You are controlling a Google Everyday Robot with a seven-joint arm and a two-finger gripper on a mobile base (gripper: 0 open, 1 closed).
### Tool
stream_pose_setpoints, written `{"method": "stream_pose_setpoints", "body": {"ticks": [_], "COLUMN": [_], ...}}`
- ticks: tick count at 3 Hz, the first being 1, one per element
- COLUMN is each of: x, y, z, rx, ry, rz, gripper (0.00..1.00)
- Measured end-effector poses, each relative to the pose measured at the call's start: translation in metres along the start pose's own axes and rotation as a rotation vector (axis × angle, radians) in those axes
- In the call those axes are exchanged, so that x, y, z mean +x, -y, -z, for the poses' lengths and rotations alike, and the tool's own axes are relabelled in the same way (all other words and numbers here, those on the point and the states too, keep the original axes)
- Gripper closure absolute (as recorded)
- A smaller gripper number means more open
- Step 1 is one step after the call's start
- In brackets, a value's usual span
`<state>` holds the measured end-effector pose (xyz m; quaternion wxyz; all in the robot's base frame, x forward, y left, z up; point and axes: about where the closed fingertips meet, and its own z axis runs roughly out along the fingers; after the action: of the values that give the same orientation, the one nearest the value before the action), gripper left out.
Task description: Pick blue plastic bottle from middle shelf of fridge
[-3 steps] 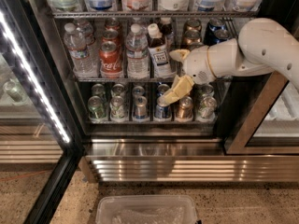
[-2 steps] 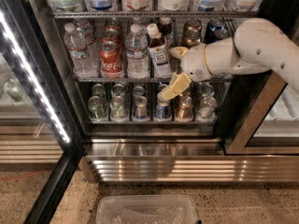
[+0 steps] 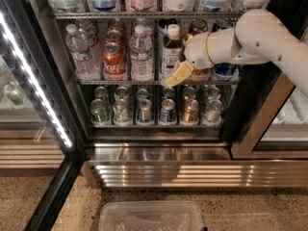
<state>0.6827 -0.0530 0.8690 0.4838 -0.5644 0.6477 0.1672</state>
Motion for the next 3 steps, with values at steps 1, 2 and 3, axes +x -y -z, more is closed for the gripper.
{"method": "stream_pose_setpoints", "body": {"ticks": [1,2,3], "x": [-0.0011,-0.0008,-0.0008], "y": [0.0130,0.0132,0.0132], "z": [-0.0122,-0.0133,-0.0133], "rx": [0.024,0.023,0.023], "ry": [0.059,0.061,0.061], "rz": [-0.019,-0.021,-0.021], "gripper": [0.00,0.19,0.42]}}
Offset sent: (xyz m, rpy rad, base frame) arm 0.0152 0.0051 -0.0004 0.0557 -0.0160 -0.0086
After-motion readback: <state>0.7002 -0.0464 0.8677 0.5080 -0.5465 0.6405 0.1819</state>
